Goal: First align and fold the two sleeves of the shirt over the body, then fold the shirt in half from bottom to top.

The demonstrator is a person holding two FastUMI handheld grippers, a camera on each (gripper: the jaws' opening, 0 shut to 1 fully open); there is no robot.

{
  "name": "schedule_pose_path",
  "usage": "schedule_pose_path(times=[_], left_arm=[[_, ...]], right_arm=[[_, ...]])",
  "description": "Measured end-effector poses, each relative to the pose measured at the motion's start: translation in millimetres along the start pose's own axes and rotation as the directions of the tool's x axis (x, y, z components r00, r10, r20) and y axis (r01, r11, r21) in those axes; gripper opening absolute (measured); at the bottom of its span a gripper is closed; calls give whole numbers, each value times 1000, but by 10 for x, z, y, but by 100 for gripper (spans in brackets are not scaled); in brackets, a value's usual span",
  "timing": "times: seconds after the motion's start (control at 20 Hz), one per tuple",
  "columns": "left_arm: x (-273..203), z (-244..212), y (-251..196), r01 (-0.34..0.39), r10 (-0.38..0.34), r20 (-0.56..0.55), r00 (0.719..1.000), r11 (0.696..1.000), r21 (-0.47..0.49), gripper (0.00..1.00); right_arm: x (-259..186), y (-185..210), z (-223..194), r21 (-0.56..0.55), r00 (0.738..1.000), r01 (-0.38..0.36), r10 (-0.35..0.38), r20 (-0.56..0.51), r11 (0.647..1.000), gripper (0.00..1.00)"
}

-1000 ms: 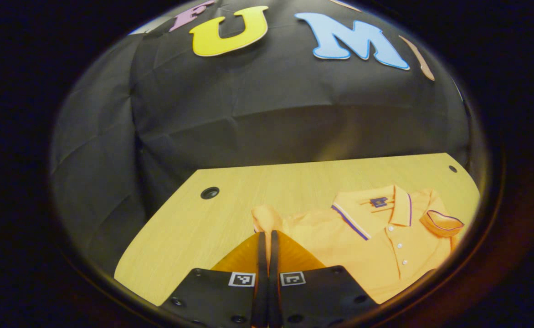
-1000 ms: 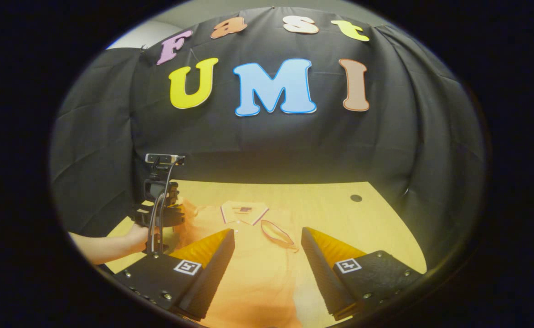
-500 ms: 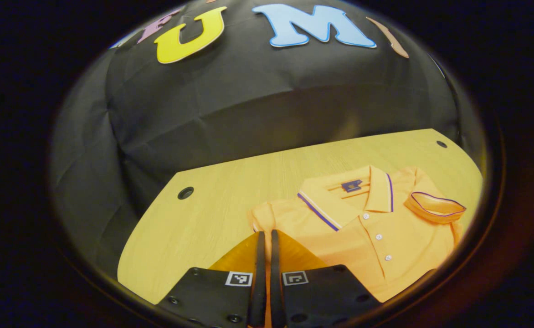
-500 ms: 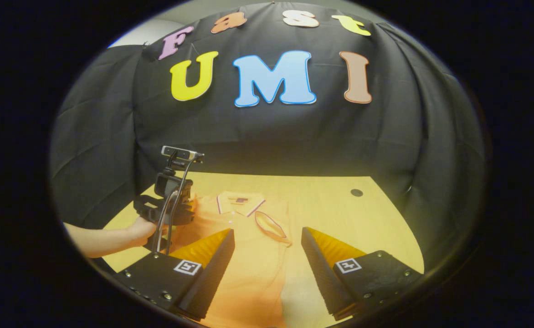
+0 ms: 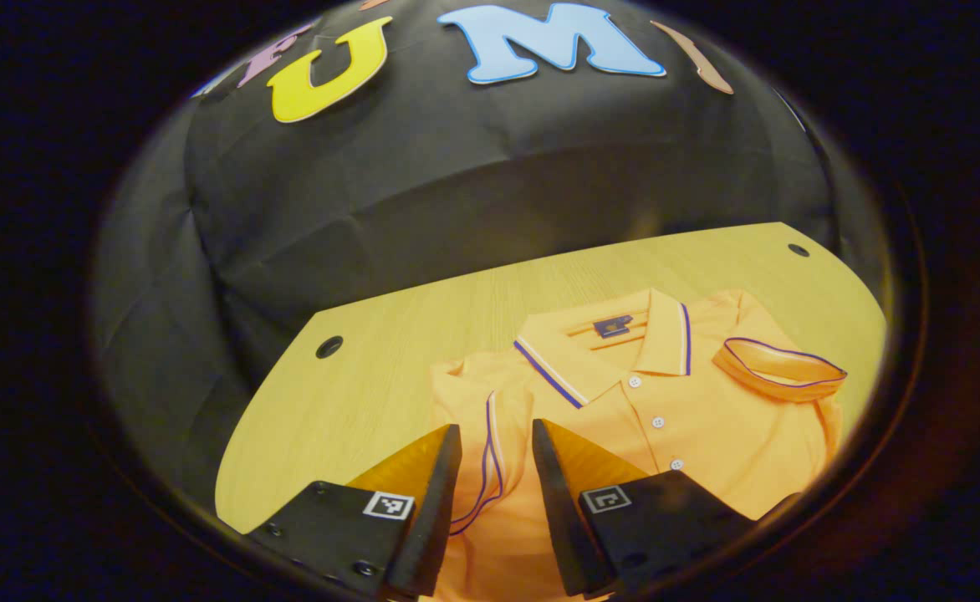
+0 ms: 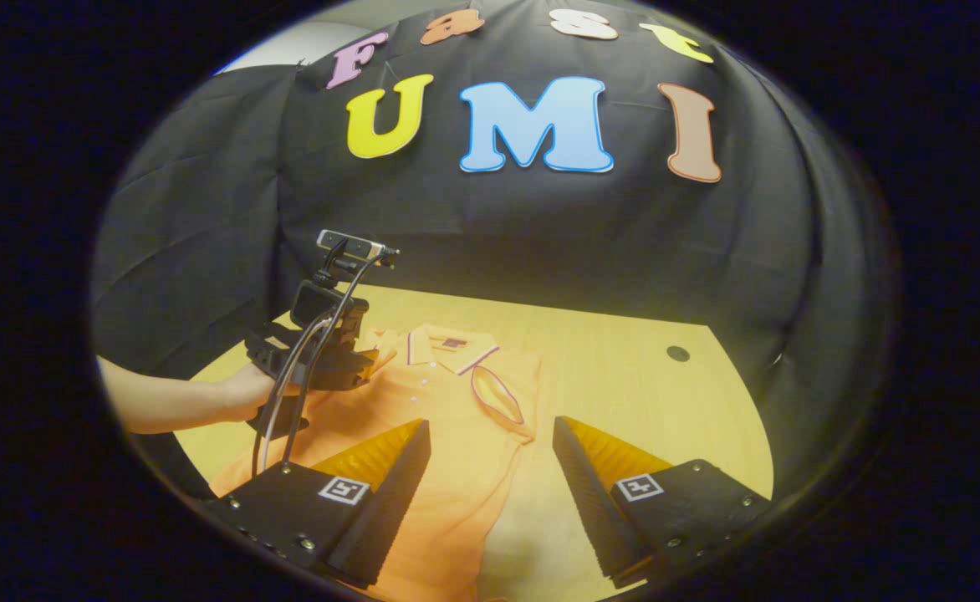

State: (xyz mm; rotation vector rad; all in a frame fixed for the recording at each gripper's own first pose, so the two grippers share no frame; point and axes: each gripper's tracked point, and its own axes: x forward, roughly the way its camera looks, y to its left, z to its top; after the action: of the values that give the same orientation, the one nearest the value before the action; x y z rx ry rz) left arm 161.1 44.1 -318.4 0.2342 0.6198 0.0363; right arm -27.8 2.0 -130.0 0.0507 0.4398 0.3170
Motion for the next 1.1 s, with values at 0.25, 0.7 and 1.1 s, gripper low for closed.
schedule_pose_path(times=[0.25, 0.7, 1.1], left_arm=[[-438, -52, 37, 47, -44, 33, 998, 993, -109, 90], [-1542, -573, 346, 120, -112, 62, 992, 983, -138, 91], [-2310, -1330, 381, 221, -220, 43, 975, 975, -32, 94]], right_arm=[[-111, 47, -86, 7, 999, 51, -52, 11, 999, 92], [-390, 308, -634, 171, 982, 190, -184, -50, 967, 90], [-809, 455, -1311, 216, 955, 286, -259, -143, 934, 92]])
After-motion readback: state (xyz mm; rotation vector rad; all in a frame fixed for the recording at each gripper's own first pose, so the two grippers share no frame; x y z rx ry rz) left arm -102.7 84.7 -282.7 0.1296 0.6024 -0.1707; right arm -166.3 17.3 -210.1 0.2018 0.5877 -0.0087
